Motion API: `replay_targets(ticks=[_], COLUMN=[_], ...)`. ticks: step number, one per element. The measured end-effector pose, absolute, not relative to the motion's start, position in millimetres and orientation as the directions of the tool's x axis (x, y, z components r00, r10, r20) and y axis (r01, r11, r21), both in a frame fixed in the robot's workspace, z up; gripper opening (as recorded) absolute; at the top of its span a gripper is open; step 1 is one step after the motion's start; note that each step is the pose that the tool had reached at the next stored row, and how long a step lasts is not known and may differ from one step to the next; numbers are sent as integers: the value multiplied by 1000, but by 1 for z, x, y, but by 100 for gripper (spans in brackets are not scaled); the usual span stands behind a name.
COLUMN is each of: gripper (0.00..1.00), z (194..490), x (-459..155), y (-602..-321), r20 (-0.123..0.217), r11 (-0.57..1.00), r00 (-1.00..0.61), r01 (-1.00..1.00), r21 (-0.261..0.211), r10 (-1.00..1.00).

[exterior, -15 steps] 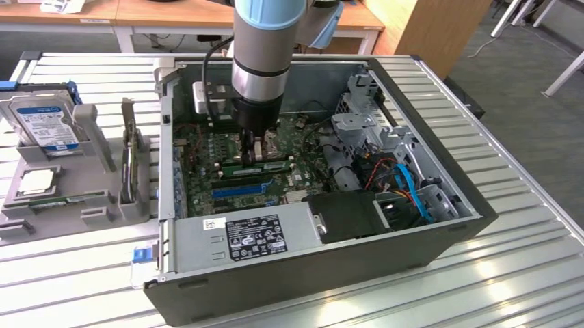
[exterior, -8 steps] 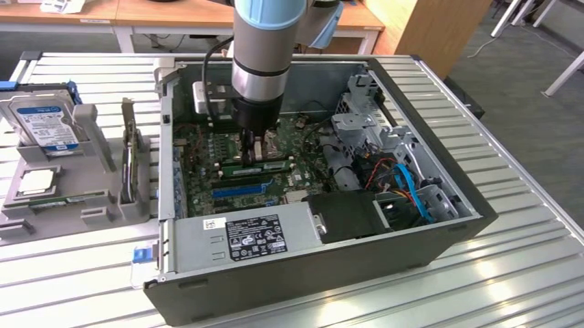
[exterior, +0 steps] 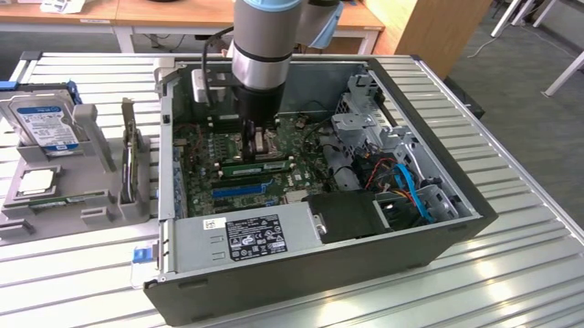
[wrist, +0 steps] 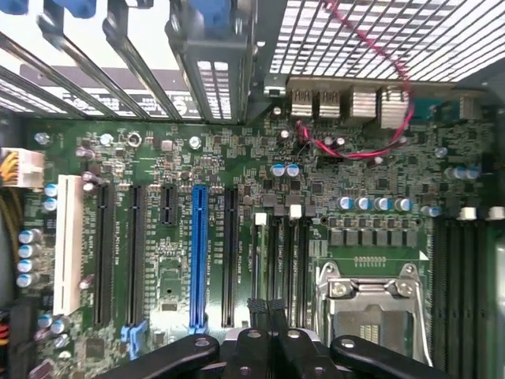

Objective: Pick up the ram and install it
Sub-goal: 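Press down the ram until it locks into place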

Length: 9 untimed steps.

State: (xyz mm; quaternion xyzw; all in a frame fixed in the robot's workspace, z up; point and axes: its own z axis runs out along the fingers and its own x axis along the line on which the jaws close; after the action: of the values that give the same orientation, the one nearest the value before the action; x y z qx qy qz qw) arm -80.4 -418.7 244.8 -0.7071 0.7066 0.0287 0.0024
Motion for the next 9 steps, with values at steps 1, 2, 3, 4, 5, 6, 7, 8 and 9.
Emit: replay_targets(ticks=[1,2,3,4,5,6,7,8,9], gripper=[10,10,10,10,10,10,10,10,10], z=[248,252,256,260,265,270,274,278,282], x=[-80,-80,-80,-80,-80,-80,-80,-80,-80], y=[-419,-419,-419,-419,-419,-419,-419,-419,-419], r20=[-44,-44,-44,-44,-44,-44,-44,-44,-44], r11=[-2,-1,-2,-2,-1,-1,-1,-1,-1], r00=[0,0,0,0,0,0,0,0,0], r01=[-999,-999,-999,-999,-999,-999,-999,-999,-999], r21=[37,37,37,37,37,37,37,37,37], r10=[-999,-999,-999,-999,-999,-999,-999,-999,-999])
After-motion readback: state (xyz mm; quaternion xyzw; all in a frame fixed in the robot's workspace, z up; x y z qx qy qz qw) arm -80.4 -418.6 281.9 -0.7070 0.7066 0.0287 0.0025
